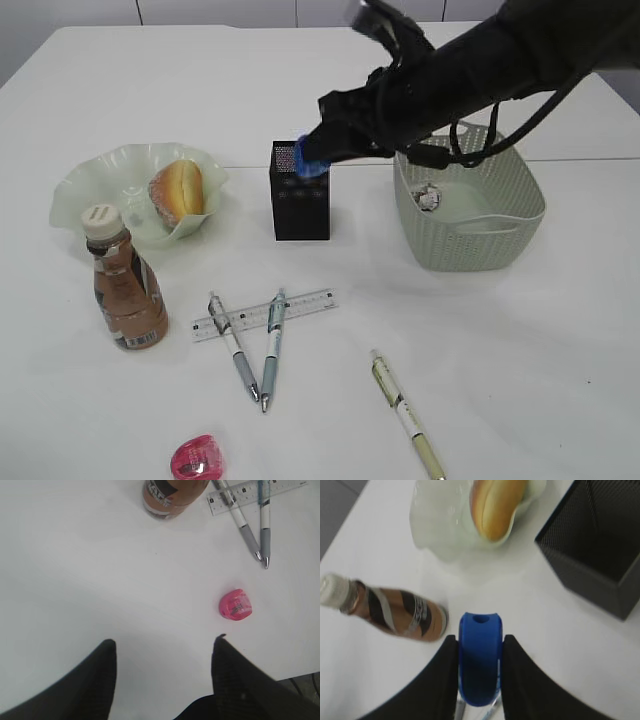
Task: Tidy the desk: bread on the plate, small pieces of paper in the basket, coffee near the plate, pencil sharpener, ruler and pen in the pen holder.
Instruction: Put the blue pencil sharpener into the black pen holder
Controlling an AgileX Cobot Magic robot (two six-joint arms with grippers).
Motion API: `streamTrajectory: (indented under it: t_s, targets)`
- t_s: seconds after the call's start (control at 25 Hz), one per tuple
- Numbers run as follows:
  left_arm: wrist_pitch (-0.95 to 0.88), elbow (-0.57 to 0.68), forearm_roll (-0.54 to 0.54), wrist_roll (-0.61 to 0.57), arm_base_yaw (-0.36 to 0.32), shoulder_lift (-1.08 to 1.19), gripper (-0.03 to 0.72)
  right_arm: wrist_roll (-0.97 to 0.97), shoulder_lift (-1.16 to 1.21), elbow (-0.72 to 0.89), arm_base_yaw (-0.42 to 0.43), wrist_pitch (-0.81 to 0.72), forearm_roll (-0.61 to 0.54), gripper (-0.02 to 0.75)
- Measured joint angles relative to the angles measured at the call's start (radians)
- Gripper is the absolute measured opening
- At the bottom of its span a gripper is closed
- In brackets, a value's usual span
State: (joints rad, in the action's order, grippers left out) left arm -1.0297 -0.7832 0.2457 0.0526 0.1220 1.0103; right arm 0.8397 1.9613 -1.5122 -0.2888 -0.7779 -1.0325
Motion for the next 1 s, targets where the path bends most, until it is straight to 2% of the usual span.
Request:
streamTrajectory:
  t_s: [0.16, 0.28, 0.64, 1.0]
  targets:
    - [0.000, 0.000, 0.000, 0.000, 0.000, 0.000, 0.442, 0.166, 0.010, -0.010, 0.011, 0.122, -0.160, 0.170]
    - [0.000, 0.000, 0.000, 0.000, 0.000, 0.000, 0.442, 0.212, 0.053, -0.057, 0.011, 0.156, -0.213, 0.170]
    - [0.000, 0.000, 0.000, 0.000, 0.000, 0.000, 0.442, 0.226, 0.215, -0.221, 0.011, 0.207, -0.231, 0.170]
    - [0.000, 0.000, -0.019, 0.000, 0.000, 0.000, 0.442, 0.228, 0.272, -0.239, 0.011, 0.219, -0.243, 0.180]
